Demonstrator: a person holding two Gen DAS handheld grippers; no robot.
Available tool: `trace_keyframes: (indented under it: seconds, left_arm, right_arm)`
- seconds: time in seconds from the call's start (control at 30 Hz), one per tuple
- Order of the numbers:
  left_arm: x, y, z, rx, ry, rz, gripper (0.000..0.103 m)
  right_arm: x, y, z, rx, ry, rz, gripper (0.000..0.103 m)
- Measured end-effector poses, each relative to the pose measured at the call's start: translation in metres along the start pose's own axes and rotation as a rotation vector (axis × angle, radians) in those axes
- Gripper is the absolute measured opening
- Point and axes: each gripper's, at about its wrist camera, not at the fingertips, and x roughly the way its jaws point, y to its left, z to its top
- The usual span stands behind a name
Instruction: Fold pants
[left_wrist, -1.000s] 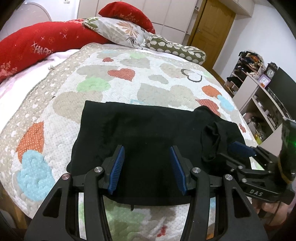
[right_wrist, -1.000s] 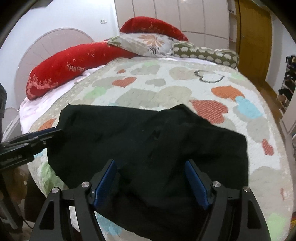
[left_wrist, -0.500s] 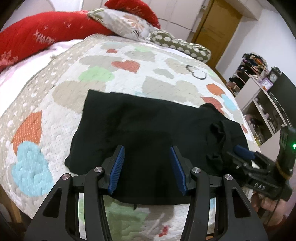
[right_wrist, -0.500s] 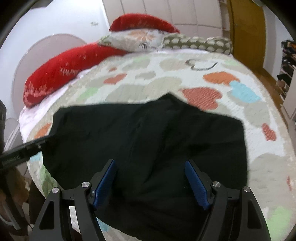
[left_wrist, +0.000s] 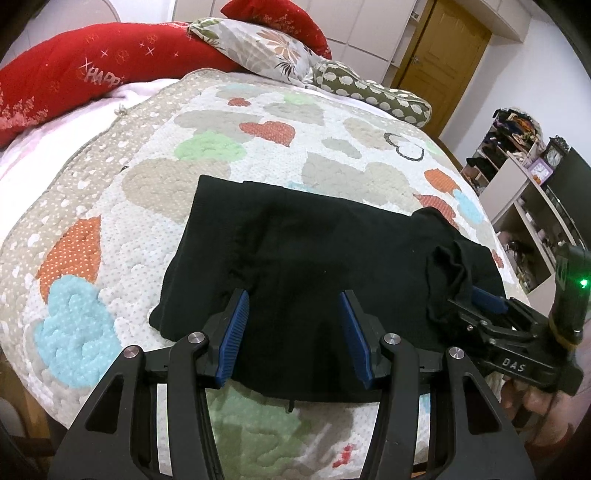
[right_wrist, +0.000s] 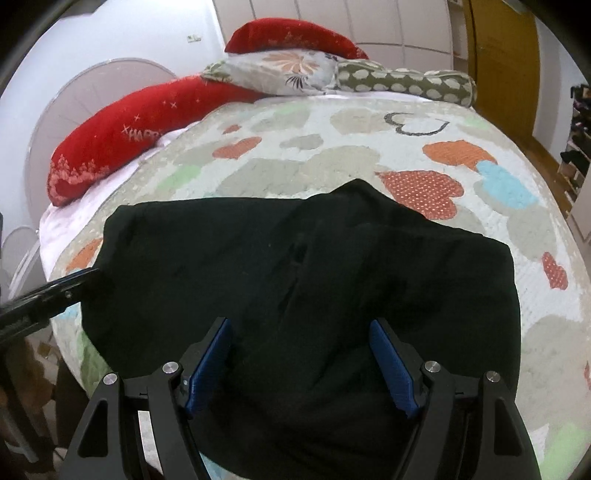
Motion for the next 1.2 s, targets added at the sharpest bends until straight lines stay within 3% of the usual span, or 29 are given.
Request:
trace_keyframes:
  seconds: [0.47,0.63,0.73,0.83,1.03,1.13,1.2]
  left_arm:
    - [-0.011,0.01,-0.004,-0.033,-0.009,0.016,0.05]
    - [-0.031,0.04,-0.015,-0.167,-0.034,0.001,0.05]
    - [-0.034,0.054,-0.023,-0.238,-0.046,0.032,0.05]
    - [-0.026,0.062,-0.029,-0.291,-0.029,0.02,0.059]
    - [0.007,0.064,-0.028,-0.358,0.039,-0.025,0.059]
    - [0.014,0.063,-0.023,-0.363,0.022,-0.043,0.072]
    - [0.018,0.063,-0.019,-0.372,0.017,-0.05,0.074]
  right_arm:
    - [-0.003,0.031,0.028,-0.04,-0.039,0.091,0.075]
    - [0.016,0.053,0.049,-0.067,-0.016,0.174,0.075]
    - [0.03,0.075,0.061,-0.129,-0.01,0.211,0.075]
    - [0.051,0.097,0.076,-0.18,0.008,0.248,0.075]
    - [0.095,0.13,0.102,-0.317,0.076,0.231,0.075]
    - [0.112,0.143,0.109,-0.366,0.108,0.275,0.078]
    - [0.123,0.145,0.113,-0.361,0.112,0.298,0.079]
